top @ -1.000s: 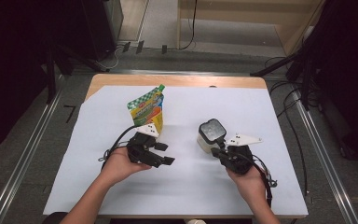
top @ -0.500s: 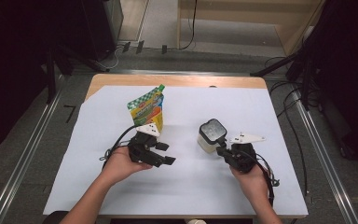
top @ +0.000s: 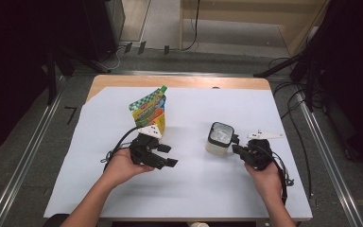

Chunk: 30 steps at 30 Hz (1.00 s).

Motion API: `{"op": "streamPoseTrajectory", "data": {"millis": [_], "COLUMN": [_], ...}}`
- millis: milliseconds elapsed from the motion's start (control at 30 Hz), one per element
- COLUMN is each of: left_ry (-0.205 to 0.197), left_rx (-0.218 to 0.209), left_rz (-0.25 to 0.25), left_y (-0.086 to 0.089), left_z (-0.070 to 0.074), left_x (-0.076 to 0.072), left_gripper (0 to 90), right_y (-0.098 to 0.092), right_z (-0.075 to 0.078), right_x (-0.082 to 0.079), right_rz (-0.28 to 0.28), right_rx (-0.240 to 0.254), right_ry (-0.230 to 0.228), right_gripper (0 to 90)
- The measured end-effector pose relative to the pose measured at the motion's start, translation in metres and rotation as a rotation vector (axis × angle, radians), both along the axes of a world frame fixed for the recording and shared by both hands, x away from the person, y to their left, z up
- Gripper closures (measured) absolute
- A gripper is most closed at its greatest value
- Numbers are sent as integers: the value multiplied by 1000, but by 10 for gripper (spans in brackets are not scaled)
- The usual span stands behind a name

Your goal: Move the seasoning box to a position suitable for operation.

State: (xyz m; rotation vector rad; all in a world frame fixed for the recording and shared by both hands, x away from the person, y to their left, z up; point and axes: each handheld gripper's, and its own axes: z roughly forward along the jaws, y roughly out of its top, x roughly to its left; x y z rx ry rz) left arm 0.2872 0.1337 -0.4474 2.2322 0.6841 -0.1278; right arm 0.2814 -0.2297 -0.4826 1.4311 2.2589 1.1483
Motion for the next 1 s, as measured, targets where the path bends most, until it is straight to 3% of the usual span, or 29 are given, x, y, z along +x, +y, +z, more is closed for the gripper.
{"op": "streamPoseTrajectory", "data": {"millis": [467, 700, 800, 933, 1000], "left_ry": [-2, 1, 0, -3, -4], "left_rx": [12, 5, 9, 7, 3], "left_rz": [-3, 7, 6, 11, 17], "left_y": [0, 1, 1, 3, 4], "left_z": [0, -1, -1, -1, 0], "left_x": [0, -1, -2, -3, -3], "left_gripper": [366, 367, 366, 367, 366], "right_y": [-23, -44, -43, -30, -26], "right_z": [-1, 11, 7, 2, 1], "right_x": [20, 24, 36, 49, 54], "right_rz": [-73, -147, -162, -145, -137], "right_rx": [5, 36, 38, -21, -28], "right_ry": [-2, -54, -34, -39, -38], "right_gripper": [900, 900, 900, 900, 900]}}
